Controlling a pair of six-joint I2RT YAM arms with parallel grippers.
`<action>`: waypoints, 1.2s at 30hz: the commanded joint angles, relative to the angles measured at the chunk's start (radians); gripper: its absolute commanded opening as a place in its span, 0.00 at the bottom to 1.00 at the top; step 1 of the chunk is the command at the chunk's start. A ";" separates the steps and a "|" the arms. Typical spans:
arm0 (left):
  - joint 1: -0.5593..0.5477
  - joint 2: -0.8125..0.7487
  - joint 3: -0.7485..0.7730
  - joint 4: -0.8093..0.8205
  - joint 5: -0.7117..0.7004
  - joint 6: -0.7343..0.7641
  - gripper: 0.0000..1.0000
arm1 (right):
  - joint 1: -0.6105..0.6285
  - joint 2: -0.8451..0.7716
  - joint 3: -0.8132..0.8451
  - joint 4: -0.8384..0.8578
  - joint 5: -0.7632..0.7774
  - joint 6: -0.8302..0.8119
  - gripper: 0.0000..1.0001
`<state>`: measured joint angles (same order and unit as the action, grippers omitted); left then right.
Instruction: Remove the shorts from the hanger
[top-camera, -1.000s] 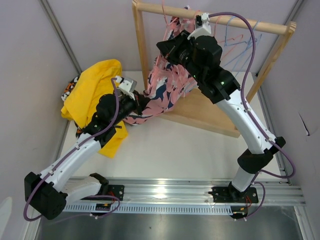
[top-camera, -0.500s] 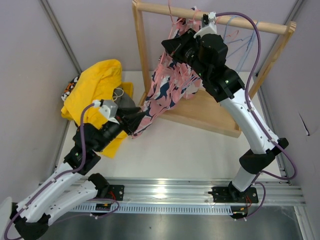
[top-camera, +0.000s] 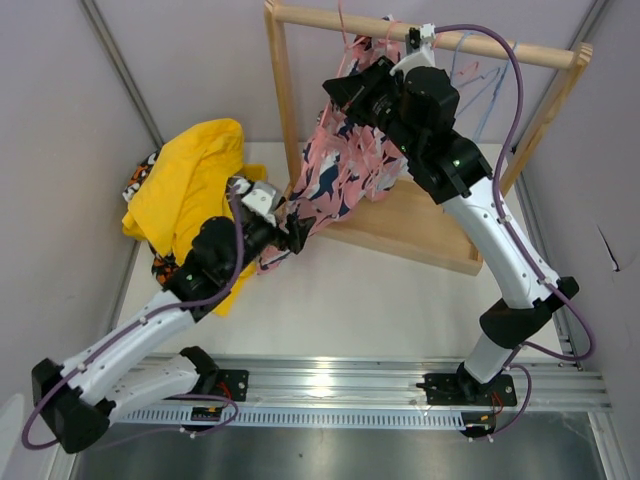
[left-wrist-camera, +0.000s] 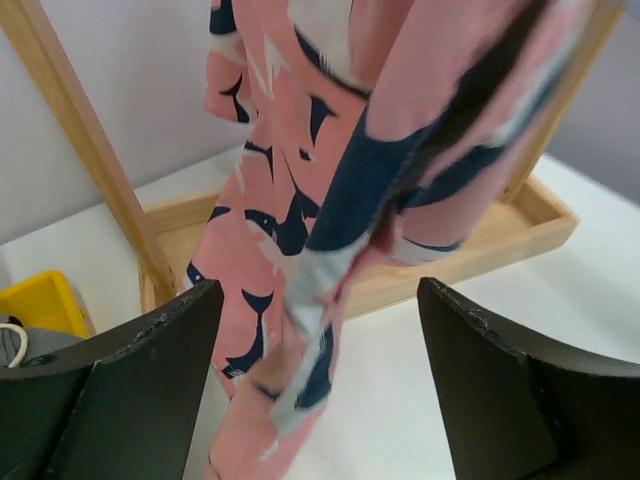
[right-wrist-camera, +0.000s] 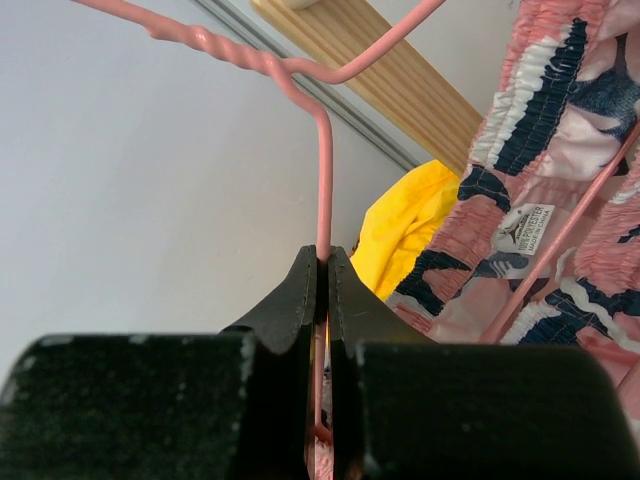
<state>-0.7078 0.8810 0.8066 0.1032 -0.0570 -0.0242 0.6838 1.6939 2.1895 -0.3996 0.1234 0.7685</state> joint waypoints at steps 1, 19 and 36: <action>0.027 0.093 0.092 0.099 -0.018 0.092 0.84 | -0.003 -0.080 0.004 0.091 -0.024 0.020 0.00; -0.281 -0.213 -0.315 0.121 -0.170 -0.183 0.00 | -0.133 -0.010 0.122 0.062 -0.113 0.080 0.00; -0.461 -0.188 -0.262 0.085 -0.526 -0.162 0.00 | -0.164 -0.029 0.018 0.102 -0.251 0.245 0.00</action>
<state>-1.1545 0.6151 0.4343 0.1761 -0.4839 -0.2314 0.5262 1.7210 2.2379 -0.4763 -0.1486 0.9966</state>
